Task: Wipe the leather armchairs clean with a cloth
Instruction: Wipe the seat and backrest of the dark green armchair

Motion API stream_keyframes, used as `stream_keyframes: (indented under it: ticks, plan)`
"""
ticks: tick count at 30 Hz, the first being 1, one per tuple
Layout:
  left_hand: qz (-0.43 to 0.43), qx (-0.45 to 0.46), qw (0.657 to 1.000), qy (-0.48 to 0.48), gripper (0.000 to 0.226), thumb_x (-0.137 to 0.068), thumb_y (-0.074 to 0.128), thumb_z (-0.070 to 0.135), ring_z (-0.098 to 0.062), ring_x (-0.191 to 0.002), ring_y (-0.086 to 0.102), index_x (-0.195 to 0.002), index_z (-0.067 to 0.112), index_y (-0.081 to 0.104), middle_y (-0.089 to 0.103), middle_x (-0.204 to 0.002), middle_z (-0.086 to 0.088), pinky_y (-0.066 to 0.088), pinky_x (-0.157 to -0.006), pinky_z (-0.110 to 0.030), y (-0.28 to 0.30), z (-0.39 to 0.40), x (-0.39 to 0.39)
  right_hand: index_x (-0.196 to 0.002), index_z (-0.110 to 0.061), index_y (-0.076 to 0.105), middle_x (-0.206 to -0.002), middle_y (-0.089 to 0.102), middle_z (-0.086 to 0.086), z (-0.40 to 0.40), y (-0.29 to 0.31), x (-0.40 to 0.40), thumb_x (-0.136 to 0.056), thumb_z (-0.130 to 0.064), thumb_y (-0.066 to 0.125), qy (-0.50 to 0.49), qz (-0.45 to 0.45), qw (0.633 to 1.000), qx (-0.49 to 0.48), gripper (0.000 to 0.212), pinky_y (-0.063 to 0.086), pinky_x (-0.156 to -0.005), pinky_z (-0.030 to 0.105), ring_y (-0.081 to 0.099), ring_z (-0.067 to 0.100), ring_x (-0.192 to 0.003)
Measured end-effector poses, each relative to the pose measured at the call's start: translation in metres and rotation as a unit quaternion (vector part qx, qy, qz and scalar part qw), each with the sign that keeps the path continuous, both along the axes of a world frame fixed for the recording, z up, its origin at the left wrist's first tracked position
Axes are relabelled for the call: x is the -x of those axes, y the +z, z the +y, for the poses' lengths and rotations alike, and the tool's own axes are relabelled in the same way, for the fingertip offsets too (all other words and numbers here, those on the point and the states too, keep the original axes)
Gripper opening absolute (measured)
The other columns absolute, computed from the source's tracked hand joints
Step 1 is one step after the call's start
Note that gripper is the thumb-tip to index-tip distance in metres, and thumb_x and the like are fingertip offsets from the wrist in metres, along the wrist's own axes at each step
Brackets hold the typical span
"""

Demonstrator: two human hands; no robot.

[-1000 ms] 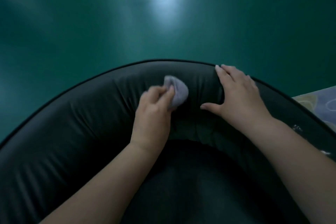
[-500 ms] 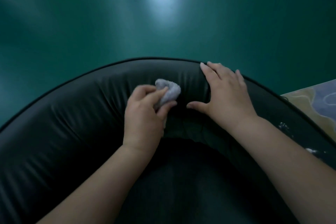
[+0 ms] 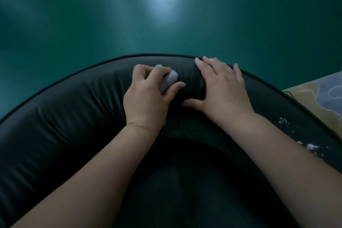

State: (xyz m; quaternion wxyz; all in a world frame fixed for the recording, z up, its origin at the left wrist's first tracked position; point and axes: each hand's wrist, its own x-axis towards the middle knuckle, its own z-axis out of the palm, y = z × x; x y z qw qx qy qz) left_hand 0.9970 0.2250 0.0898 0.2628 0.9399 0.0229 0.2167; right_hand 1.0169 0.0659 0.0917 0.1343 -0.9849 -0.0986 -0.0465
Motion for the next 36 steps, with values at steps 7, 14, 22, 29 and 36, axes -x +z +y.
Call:
stream_keyframes:
  ticks: [7, 14, 22, 29, 36]
  plan:
    - [-0.026, 0.039, 0.999, 0.024, 0.023, -0.079, 0.072, 0.029, -0.015, -0.09, 0.057, -0.097, 0.016, 0.071, 0.059, -0.102, -0.005, 0.037, -0.077, -0.015, 0.003, 0.004, -0.013, -0.147, -0.028, 0.024, -0.153, 0.028, -0.004, -0.002, 0.0, 0.001, -0.063, -0.071, 0.067, 0.006, -0.001, 1.0, 0.01, 0.104, 0.002, -0.116, 0.049, 0.021, 0.017, -0.142]
    - [-0.004, 0.056, 0.998, -0.035, 0.025, -0.083, 0.071, 0.02, -0.009, -0.099, 0.051, -0.106, 0.012, 0.071, 0.056, -0.11, -0.009, 0.032, -0.094, -0.006, 0.004, 0.002, 0.004, -0.146, -0.03, 0.025, -0.152, 0.028, -0.003, -0.021, 0.008, 0.005, -0.061, -0.068, 0.07, -0.01, 0.006, 1.0, 0.018, 0.103, -0.001, -0.115, 0.052, 0.023, 0.016, -0.141]
    - [0.048, 0.069, 0.994, -0.076, 0.024, -0.087, 0.065, 0.01, 0.001, -0.089, 0.041, -0.111, 0.01, 0.069, 0.054, -0.104, -0.009, 0.031, -0.08, -0.002, 0.001, -0.015, 0.028, -0.146, -0.032, 0.022, -0.154, 0.023, -0.004, -0.049, 0.008, 0.023, -0.056, -0.076, 0.067, -0.056, 0.039, 0.997, 0.029, 0.11, -0.001, -0.115, 0.053, 0.015, 0.016, -0.144]
    - [-0.001, 0.048, 0.994, -0.096, 0.013, -0.088, 0.063, 0.011, -0.013, -0.101, 0.056, -0.098, 0.009, 0.071, 0.053, -0.103, -0.006, 0.042, -0.094, -0.017, 0.005, -0.039, -0.014, -0.147, -0.031, 0.018, -0.156, 0.018, -0.004, -0.059, 0.003, 0.036, -0.051, -0.077, 0.068, -0.081, 0.047, 0.995, 0.044, 0.117, 0.001, -0.115, 0.054, 0.011, 0.017, -0.145]
    - [0.004, 0.069, 0.989, -0.129, 0.018, -0.086, 0.066, 0.008, 0.0, -0.089, 0.053, -0.103, 0.006, 0.072, 0.053, -0.102, -0.005, 0.035, -0.085, 0.002, -0.004, -0.035, 0.028, -0.149, -0.026, 0.011, -0.158, 0.011, -0.004, -0.063, 0.002, 0.042, -0.053, -0.077, 0.068, -0.09, 0.056, 0.993, 0.05, 0.123, -0.001, -0.115, 0.052, 0.005, 0.016, -0.146]
